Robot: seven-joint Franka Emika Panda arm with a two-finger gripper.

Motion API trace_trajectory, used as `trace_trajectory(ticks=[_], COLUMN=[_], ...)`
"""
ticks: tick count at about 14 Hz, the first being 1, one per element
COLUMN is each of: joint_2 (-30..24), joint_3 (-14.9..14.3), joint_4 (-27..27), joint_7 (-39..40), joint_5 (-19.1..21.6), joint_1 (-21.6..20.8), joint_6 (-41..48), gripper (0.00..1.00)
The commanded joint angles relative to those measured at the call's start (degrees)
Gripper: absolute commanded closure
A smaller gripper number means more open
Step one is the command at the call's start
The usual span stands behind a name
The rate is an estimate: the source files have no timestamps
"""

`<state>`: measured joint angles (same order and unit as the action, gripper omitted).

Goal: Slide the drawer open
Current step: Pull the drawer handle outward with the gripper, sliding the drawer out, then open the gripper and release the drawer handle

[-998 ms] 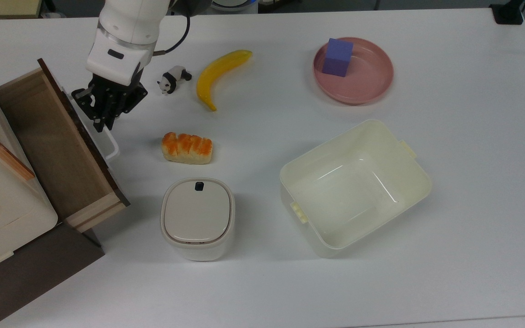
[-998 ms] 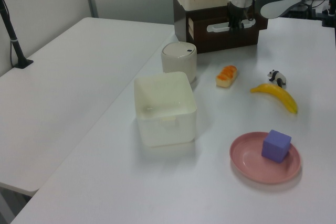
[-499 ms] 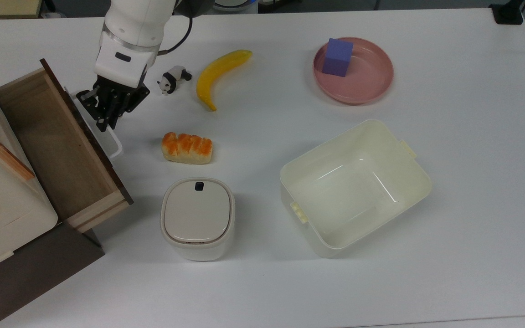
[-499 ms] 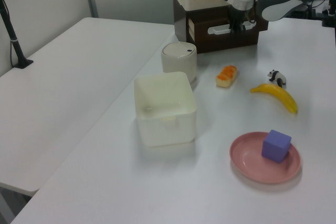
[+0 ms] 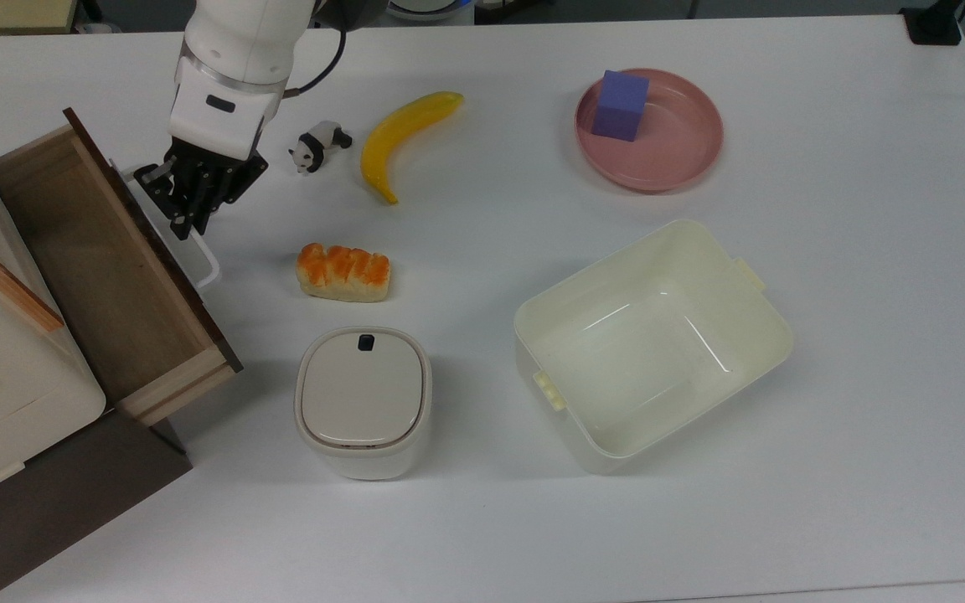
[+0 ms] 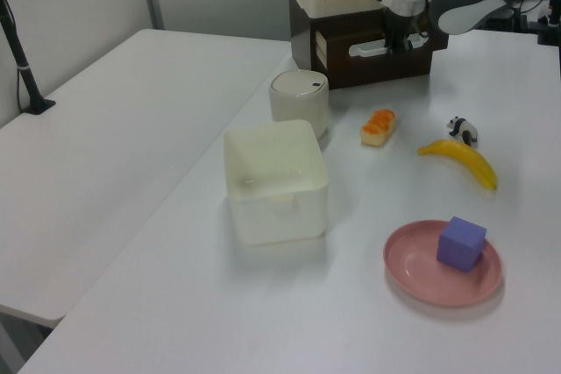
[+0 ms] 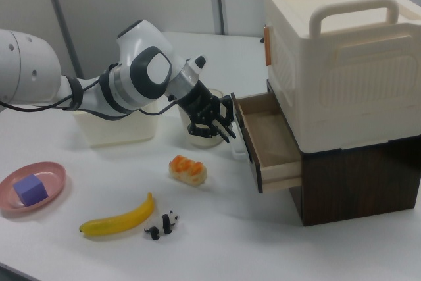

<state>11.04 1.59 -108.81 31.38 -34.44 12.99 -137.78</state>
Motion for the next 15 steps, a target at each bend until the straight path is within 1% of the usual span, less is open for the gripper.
trace_trajectory(ticks=[1, 3, 12, 15], joint_2=[-2.52, -2.52, -2.61, -2.61], joint_3=[-0.18, -0.18, -0.1, -0.01], joint_4=[-2.46, -2.64, -2.73, -2.55], joint_7=[5.35, 6.93, 11.59, 7.57], joint_5=[-2.9, -3.35, -3.26, -2.65], joint_1=[2.03, 3.0, 4.76, 4.24], joint_6=[-0.83, -0.91, -0.91, -0.74], gripper=[1.0, 1.0, 1.0, 0.99])
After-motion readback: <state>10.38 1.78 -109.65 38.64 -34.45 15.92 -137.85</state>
